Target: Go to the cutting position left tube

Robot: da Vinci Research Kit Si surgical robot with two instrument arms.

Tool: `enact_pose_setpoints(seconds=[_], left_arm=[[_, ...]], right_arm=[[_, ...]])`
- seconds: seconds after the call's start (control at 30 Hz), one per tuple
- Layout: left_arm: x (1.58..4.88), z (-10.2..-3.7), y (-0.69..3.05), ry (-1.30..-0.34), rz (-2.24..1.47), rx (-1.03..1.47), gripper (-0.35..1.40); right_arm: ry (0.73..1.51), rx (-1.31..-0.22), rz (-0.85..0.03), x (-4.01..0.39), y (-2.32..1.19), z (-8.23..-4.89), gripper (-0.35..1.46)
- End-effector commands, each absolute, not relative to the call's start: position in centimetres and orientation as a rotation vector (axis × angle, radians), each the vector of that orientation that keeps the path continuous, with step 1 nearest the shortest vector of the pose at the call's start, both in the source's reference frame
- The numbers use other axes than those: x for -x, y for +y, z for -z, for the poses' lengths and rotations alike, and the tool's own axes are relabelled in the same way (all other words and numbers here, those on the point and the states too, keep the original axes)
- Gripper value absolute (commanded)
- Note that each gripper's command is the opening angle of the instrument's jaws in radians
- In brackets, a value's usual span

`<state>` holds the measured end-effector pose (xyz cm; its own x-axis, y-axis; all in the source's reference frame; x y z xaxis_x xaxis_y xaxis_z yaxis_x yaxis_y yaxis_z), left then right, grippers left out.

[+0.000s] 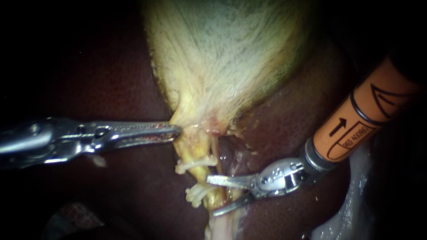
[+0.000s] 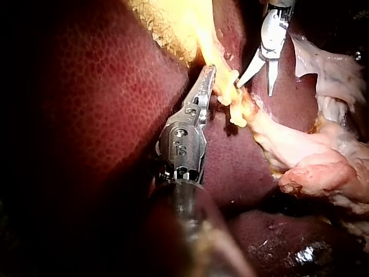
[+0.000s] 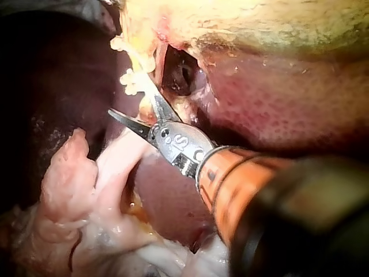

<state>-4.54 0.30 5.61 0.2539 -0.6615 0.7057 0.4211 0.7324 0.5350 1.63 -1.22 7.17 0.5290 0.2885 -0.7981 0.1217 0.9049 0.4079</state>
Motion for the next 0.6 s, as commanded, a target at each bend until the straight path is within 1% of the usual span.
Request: enact_pose_setpoints(seconds=[0.03, 0.3, 0.43, 0.6], left_arm=[[4.55, -5.58, 0.28, -1.089, 0.745, -0.259, -0.13], [4.64, -5.40, 0.16, -1.099, 0.745, -0.271, -0.13], [4.68, -5.41, 0.15, -1.099, 0.744, -0.271, -0.13], [4.72, -5.47, 0.19, -1.099, 0.744, -0.271, -0.13]], right_arm=[[1.010, -0.449, -0.101, -1.61, -1.20, -7.18, 1.42], [0.984, -0.436, -0.108, -1.63, -1.13, -7.32, 1.42], [0.984, -0.434, -0.108, -1.76, -1.16, -7.35, 1.42], [0.996, -0.470, -0.083, -1.90, -1.29, -7.37, 1.43]])
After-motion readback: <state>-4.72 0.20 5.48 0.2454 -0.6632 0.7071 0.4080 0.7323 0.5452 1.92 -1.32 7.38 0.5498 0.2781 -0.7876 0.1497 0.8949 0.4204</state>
